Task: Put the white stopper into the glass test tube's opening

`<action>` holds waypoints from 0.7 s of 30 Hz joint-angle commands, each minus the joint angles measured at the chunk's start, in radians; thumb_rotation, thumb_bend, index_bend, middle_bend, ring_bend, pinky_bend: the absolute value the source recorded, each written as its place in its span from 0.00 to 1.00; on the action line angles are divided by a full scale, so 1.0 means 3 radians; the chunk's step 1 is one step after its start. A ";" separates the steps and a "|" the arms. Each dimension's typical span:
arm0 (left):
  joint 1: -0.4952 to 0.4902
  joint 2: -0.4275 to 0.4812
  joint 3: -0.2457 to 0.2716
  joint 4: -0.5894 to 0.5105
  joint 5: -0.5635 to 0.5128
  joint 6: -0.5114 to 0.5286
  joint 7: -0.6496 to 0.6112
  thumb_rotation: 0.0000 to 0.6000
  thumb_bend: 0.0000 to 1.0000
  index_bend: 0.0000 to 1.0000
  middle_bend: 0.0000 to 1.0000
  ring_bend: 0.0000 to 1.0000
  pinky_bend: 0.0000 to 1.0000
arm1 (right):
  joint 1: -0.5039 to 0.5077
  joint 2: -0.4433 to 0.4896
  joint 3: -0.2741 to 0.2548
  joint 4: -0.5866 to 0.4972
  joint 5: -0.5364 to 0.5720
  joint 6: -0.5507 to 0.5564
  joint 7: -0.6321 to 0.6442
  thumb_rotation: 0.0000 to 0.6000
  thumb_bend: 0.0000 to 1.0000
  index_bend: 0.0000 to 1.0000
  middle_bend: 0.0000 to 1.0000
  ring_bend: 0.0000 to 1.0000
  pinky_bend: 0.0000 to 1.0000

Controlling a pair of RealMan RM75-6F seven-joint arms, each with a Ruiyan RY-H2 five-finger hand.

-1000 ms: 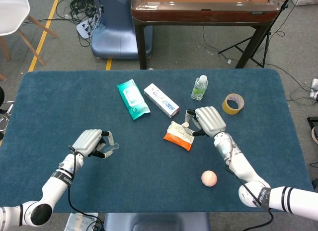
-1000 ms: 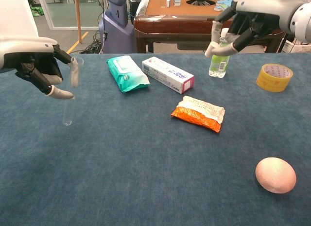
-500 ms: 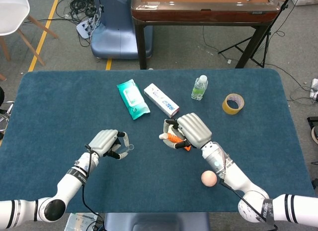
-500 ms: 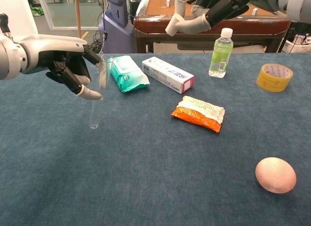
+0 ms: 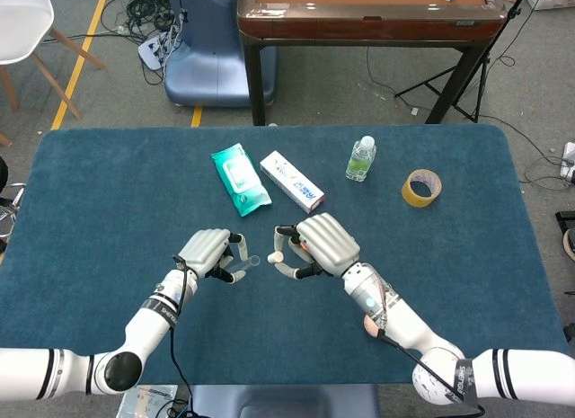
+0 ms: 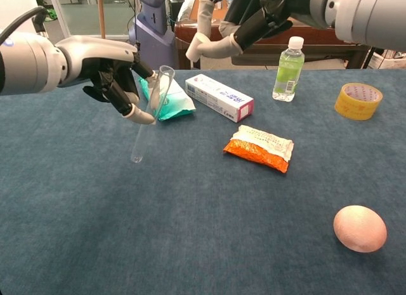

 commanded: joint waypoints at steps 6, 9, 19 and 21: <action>-0.0081 -0.0035 0.0003 -0.0013 -0.0084 0.0064 0.0048 1.00 0.27 0.66 1.00 1.00 1.00 | 0.0055 -0.0053 -0.0018 0.0033 0.0079 0.0014 -0.0056 1.00 0.35 0.61 0.91 0.98 1.00; -0.0109 -0.0042 0.0006 -0.0024 -0.0110 0.0084 0.0070 1.00 0.27 0.66 1.00 1.00 1.00 | 0.0073 -0.0064 -0.0022 0.0044 0.0107 0.0014 -0.0071 1.00 0.35 0.61 0.91 0.98 1.00; -0.0195 -0.0066 0.0015 -0.0043 -0.0206 0.0138 0.0128 1.00 0.27 0.66 1.00 1.00 1.00 | 0.0125 -0.0094 -0.0048 0.0044 0.0151 0.0012 -0.0111 1.00 0.35 0.61 0.91 0.98 1.00; -0.0205 -0.0070 0.0014 -0.0051 -0.0219 0.0147 0.0129 1.00 0.27 0.66 1.00 1.00 1.00 | 0.0136 -0.0096 -0.0054 0.0041 0.0163 0.0007 -0.0121 1.00 0.35 0.61 0.91 0.98 1.00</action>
